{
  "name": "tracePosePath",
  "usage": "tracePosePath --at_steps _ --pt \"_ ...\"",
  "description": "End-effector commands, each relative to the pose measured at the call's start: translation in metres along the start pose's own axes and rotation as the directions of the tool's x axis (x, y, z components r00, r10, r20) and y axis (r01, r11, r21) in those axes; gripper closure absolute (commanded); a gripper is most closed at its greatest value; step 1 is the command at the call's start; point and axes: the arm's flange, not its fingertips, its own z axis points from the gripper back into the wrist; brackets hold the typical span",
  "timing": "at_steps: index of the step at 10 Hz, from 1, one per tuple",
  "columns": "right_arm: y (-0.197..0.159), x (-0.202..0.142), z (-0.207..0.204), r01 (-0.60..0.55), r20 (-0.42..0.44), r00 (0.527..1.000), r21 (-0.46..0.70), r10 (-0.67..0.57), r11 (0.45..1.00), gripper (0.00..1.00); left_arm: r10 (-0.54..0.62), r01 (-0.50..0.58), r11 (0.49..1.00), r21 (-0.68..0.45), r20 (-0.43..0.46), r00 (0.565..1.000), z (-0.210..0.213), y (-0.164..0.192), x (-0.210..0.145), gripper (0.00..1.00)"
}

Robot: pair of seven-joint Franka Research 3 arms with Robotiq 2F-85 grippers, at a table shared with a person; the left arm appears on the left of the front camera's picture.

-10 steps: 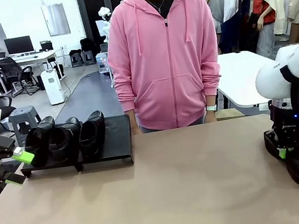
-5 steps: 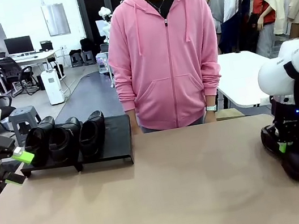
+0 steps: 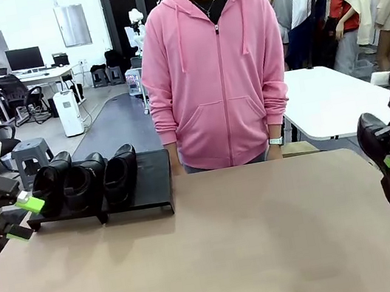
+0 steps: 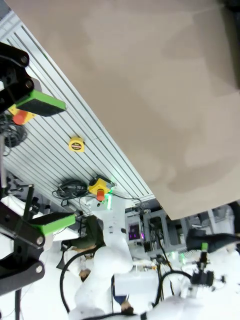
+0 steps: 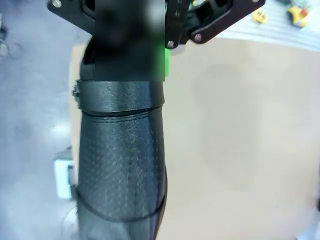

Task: Organize the shoes by placing them on the stand.
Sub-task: Pick up one Shoe and place it in the middle of the table.

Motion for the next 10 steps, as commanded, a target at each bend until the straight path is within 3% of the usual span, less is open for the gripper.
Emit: tracePosePath --at_steps 1,2,5,7,8,10 --pt "-0.026 -0.008 -0.025 0.087 0.109 0.990 0.021 -0.088 0.996 1.00 -0.021 0.021 0.999 -0.025 0.010 1.000 0.000 0.000 0.000 0.00" --pt "0.000 0.000 0.000 0.000 0.000 1.000 0.000 0.000 1.000 1.00 -0.021 0.021 0.999 -0.025 0.010 1.000 0.000 0.000 0.000 0.00" --pt "-0.007 -0.003 -0.001 0.023 0.027 0.999 0.008 -0.023 1.000 1.00 -0.021 0.021 0.999 -0.025 0.010 1.000 0.000 0.000 0.000 0.00" --pt "0.102 0.027 0.014 -0.054 0.081 0.996 0.064 0.049 0.996 1.00 -0.021 0.021 0.999 -0.025 0.010 1.000 0.000 0.000 0.000 0.00" --pt "0.167 0.036 0.013 -0.168 0.032 0.986 0.075 0.166 0.983 1.00 -0.021 0.021 0.999 -0.025 0.010 1.000 0.000 0.000 0.000 0.00" --pt "0.288 0.044 -0.010 -0.260 -0.054 0.961 0.145 0.270 0.955 1.00 -0.021 0.021 0.999 -0.025 0.010 1.000 0.000 0.000 0.000 0.00"
